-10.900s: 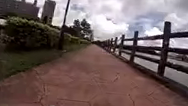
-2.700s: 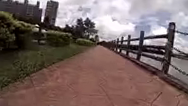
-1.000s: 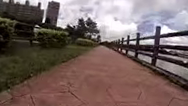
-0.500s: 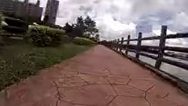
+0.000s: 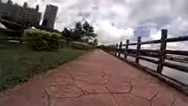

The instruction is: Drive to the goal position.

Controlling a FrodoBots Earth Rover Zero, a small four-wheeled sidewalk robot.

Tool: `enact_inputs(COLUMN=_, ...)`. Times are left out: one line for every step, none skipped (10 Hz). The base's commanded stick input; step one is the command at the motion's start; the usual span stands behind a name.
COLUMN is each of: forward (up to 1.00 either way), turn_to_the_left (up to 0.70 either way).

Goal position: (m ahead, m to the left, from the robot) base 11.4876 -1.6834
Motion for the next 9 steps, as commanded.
enact_inputs(forward=0.70, turn_to_the_left=-0.18)
enact_inputs(forward=0.70, turn_to_the_left=-0.35)
enact_inputs(forward=0.70, turn_to_the_left=-0.35)
enact_inputs(forward=0.70, turn_to_the_left=-0.35)
enact_inputs(forward=0.70, turn_to_the_left=-0.35)
enact_inputs(forward=0.70, turn_to_the_left=-0.35)
enact_inputs(forward=0.70, turn_to_the_left=-0.35)
enact_inputs(forward=0.70, turn_to_the_left=0.00)
enact_inputs(forward=0.70, turn_to_the_left=0.00)
